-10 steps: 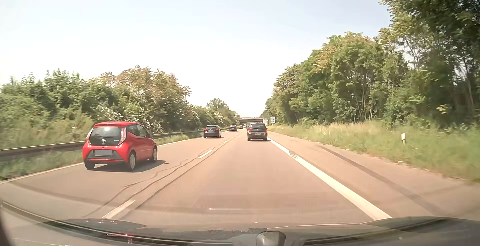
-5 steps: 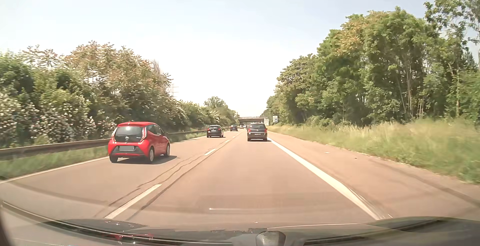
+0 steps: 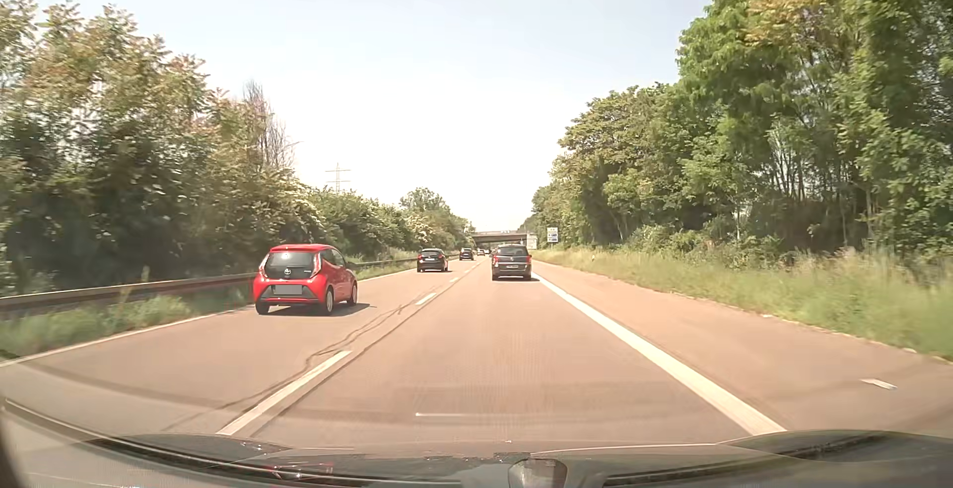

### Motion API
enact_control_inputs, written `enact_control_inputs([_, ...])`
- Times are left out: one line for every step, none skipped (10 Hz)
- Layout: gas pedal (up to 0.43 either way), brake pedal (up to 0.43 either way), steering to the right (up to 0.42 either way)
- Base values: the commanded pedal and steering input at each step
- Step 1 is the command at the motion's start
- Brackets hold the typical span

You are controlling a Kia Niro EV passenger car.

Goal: Follow the waypoints while adhering to traffic rules and regulations

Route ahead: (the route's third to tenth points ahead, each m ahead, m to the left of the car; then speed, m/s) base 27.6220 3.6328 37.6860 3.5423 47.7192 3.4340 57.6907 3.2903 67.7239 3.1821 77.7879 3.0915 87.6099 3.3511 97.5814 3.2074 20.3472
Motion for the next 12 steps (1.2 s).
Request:
enact_control_inputs([0.157, 0.000, -0.001])
enact_control_inputs([0.157, 0.000, -0.001])
enact_control_inputs([0.157, 0.000, -0.001])
enact_control_inputs([0.157, 0.000, -0.001])
enact_control_inputs([0.157, 0.000, -0.001])
enact_control_inputs([0.157, 0.000, -0.001])
enact_control_inputs([0.157, 0.000, -0.001])
enact_control_inputs([0.157, 0.000, -0.001])
enact_control_inputs([0.157, 0.000, -0.001])
enact_control_inputs([0.157, 0.000, -0.001])
enact_control_inputs([0.157, 0.000, -0.001])
enact_control_inputs([0.157, 0.000, -0.001])
